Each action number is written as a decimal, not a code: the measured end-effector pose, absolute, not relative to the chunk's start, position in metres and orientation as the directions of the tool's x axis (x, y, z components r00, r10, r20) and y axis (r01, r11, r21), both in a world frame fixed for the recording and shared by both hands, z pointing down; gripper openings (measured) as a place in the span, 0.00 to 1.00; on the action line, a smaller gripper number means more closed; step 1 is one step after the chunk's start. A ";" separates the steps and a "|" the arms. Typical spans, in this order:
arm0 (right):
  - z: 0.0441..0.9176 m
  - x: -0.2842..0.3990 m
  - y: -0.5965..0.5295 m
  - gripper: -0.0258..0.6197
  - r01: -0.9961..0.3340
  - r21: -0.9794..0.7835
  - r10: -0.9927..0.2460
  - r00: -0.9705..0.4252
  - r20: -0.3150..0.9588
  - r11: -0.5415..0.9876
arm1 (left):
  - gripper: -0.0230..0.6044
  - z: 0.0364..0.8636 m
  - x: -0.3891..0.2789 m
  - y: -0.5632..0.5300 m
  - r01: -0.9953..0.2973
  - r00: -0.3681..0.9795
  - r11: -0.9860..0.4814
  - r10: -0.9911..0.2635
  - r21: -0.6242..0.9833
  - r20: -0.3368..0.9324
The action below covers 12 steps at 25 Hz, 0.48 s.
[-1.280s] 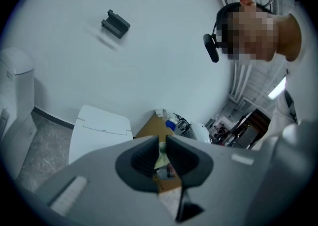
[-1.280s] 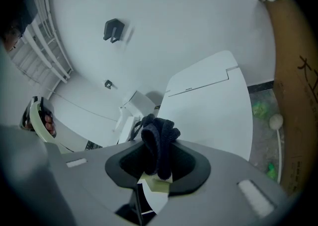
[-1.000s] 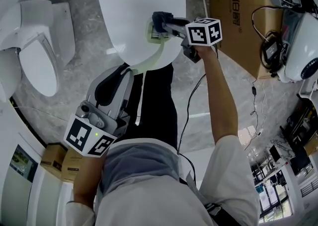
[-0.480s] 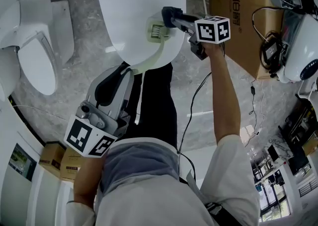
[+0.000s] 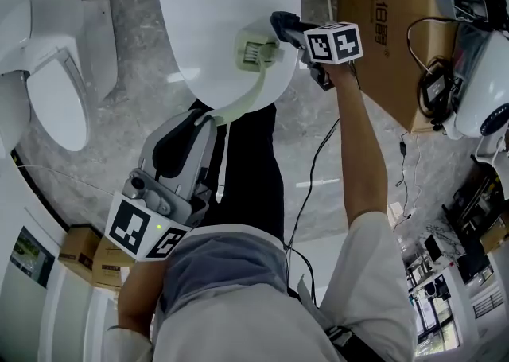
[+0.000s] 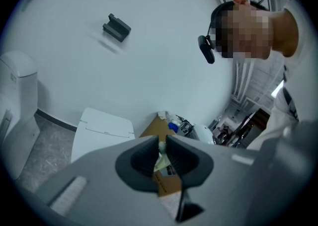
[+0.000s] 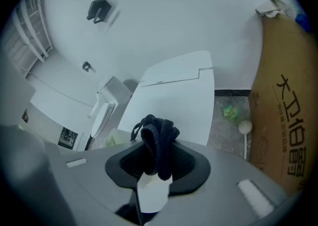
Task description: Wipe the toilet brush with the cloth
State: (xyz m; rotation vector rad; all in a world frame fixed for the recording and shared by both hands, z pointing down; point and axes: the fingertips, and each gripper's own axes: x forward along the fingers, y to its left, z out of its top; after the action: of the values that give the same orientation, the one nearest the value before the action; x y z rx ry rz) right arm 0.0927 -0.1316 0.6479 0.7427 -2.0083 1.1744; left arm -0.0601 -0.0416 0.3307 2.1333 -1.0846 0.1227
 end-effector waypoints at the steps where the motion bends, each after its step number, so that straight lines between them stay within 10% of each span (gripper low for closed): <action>1: 0.653 0.092 -0.131 0.19 -0.753 -0.493 -0.118 -0.591 0.798 0.436 | 0.04 0.331 -0.060 -0.041 -0.734 0.638 -0.378 -0.667 0.564 0.384; 12: 0.669 0.069 -0.131 0.19 -0.736 -0.498 -0.026 -0.571 0.820 0.459 | 0.04 0.331 -0.062 -0.037 -0.734 0.627 -0.361 -0.685 0.576 0.370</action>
State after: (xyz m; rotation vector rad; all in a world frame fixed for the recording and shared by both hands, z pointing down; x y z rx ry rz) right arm 0.0692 -0.1310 0.6691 0.6364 -1.9327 1.1590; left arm -0.0617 -0.0374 0.3313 2.1181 -1.1058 0.0854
